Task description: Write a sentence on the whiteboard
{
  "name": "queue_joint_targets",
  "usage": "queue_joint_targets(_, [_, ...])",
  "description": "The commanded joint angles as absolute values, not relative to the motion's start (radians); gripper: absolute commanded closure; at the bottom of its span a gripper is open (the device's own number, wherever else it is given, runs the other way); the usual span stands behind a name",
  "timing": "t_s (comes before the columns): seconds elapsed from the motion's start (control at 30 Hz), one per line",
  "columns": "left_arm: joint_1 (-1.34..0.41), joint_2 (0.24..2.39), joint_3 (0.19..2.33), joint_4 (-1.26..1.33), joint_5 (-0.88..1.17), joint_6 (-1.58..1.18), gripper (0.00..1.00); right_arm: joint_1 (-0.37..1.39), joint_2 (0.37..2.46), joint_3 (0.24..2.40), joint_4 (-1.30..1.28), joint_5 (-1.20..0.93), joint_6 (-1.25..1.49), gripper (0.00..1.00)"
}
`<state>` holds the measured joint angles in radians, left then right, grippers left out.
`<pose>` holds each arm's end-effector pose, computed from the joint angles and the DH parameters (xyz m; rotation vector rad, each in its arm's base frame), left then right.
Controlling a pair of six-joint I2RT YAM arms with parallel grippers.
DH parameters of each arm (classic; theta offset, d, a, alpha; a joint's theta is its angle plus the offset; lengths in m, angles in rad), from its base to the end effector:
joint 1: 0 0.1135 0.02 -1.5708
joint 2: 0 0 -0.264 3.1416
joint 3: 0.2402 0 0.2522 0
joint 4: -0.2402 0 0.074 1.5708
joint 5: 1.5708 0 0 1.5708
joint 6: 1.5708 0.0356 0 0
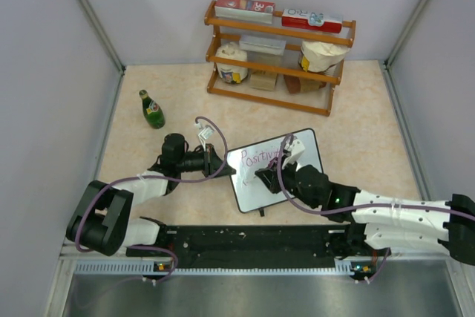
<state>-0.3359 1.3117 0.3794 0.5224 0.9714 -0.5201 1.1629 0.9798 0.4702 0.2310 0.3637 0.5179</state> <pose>0.2101 -0.1045 0.1703 0.5014 2.0383 -1.4926 0.0986 0.1961 0.2361 -0.3517 1.8825 0.8328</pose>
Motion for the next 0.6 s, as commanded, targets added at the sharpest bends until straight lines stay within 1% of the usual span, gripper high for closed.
queue_joint_targets(0.0, [-0.339, 1.319, 0.373, 0.497, 0.894, -0.425, 1.00, 1.170, 0.922, 0.498, 0.261, 0.403, 0.522, 1.00])
queue_joint_targets(0.27, [-0.341, 1.310, 0.371, 0.494, 0.893, -0.425, 1.00, 1.172, 0.995, 0.544, 0.265, 0.428, 0.495, 1.00])
queue_joint_targets(0.57, [-0.339, 1.312, 0.373, 0.492, 0.894, -0.425, 1.00, 1.166, 1.038, 0.543, 0.268, 0.453, 0.499, 1.00])
